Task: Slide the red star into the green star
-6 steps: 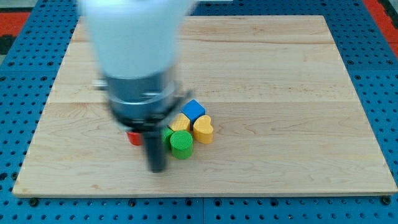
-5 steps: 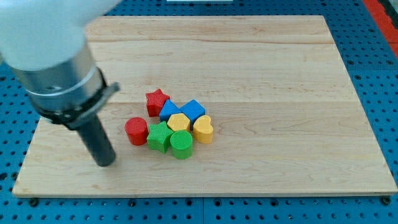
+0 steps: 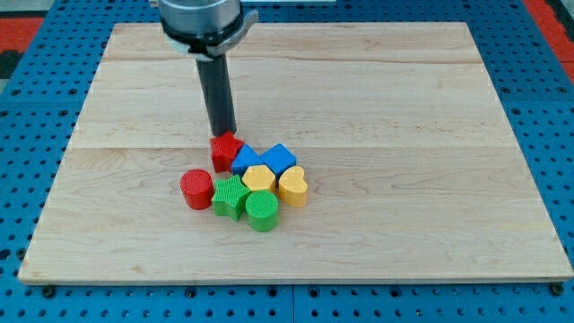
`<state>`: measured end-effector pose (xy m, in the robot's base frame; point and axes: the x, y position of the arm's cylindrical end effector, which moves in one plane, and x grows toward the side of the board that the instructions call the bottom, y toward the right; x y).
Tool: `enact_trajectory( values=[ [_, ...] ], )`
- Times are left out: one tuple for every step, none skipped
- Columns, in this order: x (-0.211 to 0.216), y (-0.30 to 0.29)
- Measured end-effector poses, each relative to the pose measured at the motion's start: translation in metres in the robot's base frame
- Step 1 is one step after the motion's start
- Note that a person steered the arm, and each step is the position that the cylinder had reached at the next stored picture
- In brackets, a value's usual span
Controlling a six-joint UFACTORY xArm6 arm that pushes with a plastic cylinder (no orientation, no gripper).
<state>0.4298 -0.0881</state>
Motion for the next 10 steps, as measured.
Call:
enact_trajectory(
  values=[
    [0.01, -0.013],
    [0.017, -0.014],
    [0.034, -0.013],
    [0.006, -0.013],
    [-0.03, 0.056],
    [0.019, 0.078],
    [0.029, 0.095],
    [0.026, 0.119],
    [0.068, 0.146],
    [0.092, 0.136]
  ],
)
